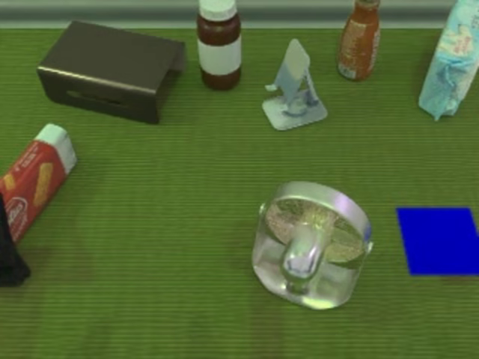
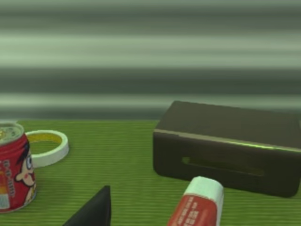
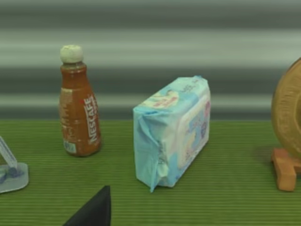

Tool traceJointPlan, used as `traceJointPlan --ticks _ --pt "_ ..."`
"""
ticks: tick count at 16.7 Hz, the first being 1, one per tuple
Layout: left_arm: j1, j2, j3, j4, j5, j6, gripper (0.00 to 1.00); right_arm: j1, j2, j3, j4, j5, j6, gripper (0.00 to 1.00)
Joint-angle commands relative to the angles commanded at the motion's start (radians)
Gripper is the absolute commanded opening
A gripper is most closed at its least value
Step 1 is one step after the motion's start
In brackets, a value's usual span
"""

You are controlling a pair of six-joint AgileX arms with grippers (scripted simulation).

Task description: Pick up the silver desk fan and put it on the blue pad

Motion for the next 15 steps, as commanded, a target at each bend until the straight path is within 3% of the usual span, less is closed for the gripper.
traceJointPlan --ticks 4,7,15 --pt "0.0 0.0 0.0 0.0 0.0 0.0 1.0 0.016 0.031 0.03 -0.03 -0.002 -0.011 1.0" --pt "0.0 0.0 0.0 0.0 0.0 0.0 1.0 0.074 0.156 0.152 -0.144 -0.007 -0.05 1.0" --pt "0.0 0.0 0.0 0.0 0.0 0.0 1.0 0.325 0.864 0.815 -0.68 -0.008 -0.216 1.0"
